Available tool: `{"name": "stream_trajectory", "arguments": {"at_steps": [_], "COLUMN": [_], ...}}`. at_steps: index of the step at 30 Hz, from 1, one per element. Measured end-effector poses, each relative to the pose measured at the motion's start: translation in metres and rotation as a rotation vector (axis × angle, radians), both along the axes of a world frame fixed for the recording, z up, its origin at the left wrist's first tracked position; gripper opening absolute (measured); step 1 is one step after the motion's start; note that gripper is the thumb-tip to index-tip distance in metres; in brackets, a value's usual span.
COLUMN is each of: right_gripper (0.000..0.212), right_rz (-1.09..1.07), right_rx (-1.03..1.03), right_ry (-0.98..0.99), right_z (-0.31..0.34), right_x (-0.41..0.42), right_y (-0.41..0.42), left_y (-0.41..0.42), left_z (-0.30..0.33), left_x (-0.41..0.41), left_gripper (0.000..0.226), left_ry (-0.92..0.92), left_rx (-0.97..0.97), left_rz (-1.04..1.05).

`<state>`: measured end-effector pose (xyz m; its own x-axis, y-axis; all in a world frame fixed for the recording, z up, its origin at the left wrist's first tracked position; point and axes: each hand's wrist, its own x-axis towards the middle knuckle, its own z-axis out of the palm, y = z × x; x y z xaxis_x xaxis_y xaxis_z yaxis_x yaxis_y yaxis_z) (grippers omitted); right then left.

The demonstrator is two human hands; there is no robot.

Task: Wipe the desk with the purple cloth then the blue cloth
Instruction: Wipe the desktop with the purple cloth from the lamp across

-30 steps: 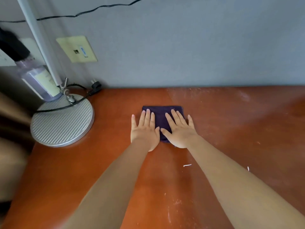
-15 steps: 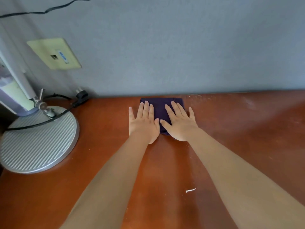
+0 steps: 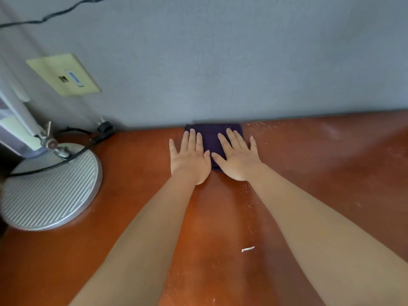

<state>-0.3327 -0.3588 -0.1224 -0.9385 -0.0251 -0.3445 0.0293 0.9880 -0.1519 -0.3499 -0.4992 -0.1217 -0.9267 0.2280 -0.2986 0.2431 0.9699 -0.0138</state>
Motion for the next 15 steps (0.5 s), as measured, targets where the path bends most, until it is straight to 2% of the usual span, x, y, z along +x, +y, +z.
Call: {"name": "stream_trajectory", "arguments": {"at_steps": [7, 15], "right_gripper": [0.067, 0.067], "right_rz": [0.01, 0.013], "right_rx": [0.012, 0.021], "right_ry": [-0.019, 0.034], "right_z": [-0.001, -0.005], "right_x": [0.051, 0.023], "right_y": [-0.001, 0.007], "left_y": [-0.006, 0.003], "left_z": [-0.003, -0.004], "left_x": [0.049, 0.025], "left_gripper": [0.059, 0.059], "left_ry": [-0.019, 0.013], "left_rx": [-0.008, 0.009], "left_rz": [-0.033, -0.03]}}
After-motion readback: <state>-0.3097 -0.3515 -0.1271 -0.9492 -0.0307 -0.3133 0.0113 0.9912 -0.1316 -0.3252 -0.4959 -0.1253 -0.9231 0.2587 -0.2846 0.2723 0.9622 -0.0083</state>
